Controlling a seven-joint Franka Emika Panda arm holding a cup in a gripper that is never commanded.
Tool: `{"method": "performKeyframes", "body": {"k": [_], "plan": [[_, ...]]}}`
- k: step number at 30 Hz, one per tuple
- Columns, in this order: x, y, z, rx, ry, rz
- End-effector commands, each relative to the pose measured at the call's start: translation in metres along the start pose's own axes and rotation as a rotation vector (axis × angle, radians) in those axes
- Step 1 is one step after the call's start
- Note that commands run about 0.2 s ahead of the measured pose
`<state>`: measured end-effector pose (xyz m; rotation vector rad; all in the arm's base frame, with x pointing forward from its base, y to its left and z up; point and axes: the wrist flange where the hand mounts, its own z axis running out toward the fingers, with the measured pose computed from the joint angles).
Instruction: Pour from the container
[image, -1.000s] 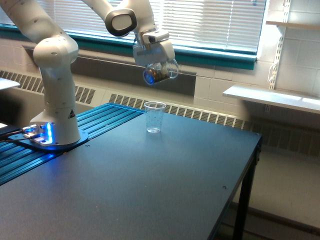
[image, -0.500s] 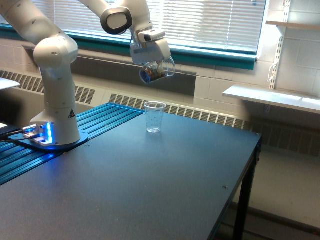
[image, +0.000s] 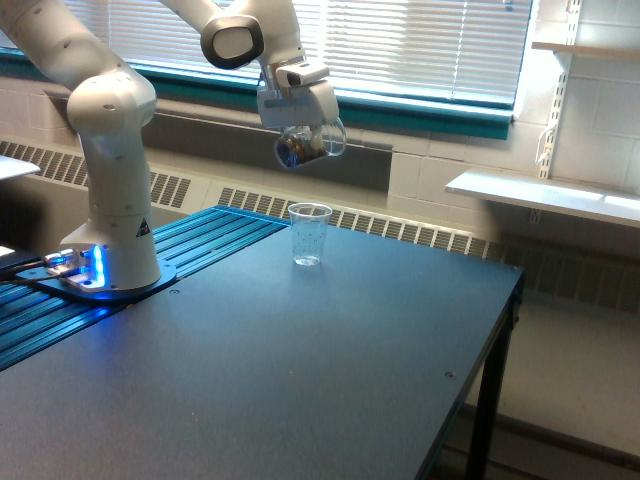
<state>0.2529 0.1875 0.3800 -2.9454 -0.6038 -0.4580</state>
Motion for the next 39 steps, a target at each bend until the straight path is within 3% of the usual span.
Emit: {"method": "performKeyframes", "body": {"k": [1, 18, 39], "plan": [[-0.012, 0.007, 0.013, -0.01, -0.054, -0.027], [-0.018, 0.015, 0.017, -0.017, -0.107, -0.021], [-0.031, 0.002, 0.023, 0.007, -0.171, -0.051]]}}
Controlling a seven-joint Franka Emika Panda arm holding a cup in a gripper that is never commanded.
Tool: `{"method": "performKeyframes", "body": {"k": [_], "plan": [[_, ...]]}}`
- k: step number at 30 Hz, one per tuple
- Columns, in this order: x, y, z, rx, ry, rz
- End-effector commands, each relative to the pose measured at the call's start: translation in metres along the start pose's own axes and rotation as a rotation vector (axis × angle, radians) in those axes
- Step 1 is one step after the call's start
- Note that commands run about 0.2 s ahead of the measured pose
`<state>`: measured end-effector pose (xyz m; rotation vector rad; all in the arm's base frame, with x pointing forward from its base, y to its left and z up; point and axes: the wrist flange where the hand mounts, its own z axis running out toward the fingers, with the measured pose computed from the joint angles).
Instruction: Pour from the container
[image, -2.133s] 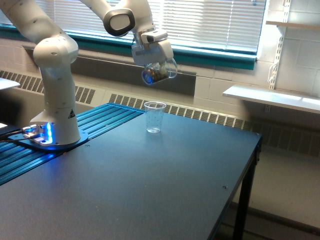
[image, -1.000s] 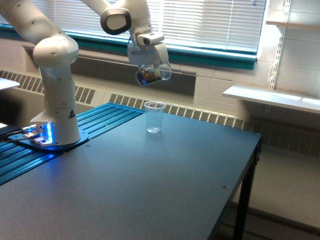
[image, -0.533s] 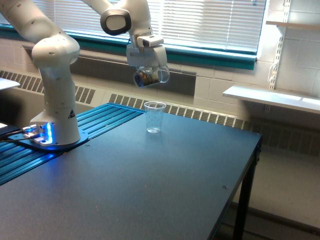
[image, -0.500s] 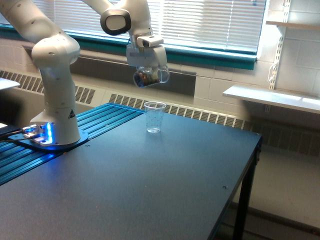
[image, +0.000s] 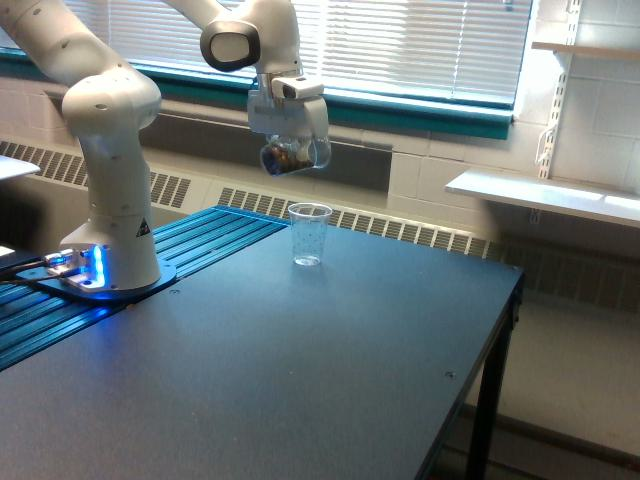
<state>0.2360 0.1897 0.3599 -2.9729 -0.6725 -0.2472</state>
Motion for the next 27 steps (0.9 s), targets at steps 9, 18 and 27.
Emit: {"method": "performKeyframes", "body": {"k": [9, 18, 27], "plan": [[-0.013, 0.015, 0.011, -0.014, -0.053, -0.008], [-0.018, 0.012, 0.019, -0.004, -0.085, -0.015], [-0.025, 0.007, 0.036, 0.008, -0.136, -0.046]]}}
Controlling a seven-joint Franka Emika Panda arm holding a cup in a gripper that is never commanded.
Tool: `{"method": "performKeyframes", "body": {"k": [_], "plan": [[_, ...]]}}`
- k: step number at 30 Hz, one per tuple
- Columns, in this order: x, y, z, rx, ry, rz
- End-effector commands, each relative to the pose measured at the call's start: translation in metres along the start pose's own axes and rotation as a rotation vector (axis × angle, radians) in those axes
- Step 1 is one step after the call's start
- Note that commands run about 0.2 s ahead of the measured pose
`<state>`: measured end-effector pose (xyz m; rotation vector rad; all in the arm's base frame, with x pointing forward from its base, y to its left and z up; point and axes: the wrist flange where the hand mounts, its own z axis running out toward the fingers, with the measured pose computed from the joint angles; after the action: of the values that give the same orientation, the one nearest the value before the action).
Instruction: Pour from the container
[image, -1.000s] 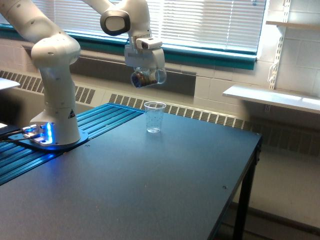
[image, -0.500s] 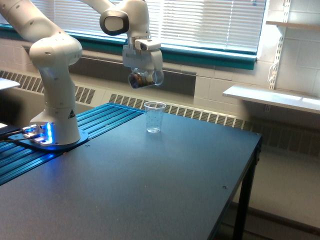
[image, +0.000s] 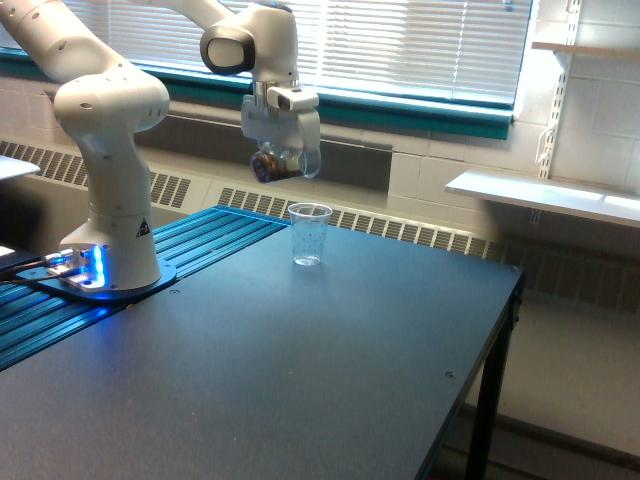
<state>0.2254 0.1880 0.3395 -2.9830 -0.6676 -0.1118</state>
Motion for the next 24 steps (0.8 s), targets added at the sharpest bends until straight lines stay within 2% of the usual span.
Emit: {"method": "performKeyframes", "body": {"k": [1, 9, 24], "plan": [[-0.01, 0.01, 0.02, -0.013, -0.054, -0.055], [-0.011, 0.023, 0.028, -0.024, -0.077, -0.06], [-0.015, 0.038, 0.028, -0.05, -0.121, -0.09]]}}
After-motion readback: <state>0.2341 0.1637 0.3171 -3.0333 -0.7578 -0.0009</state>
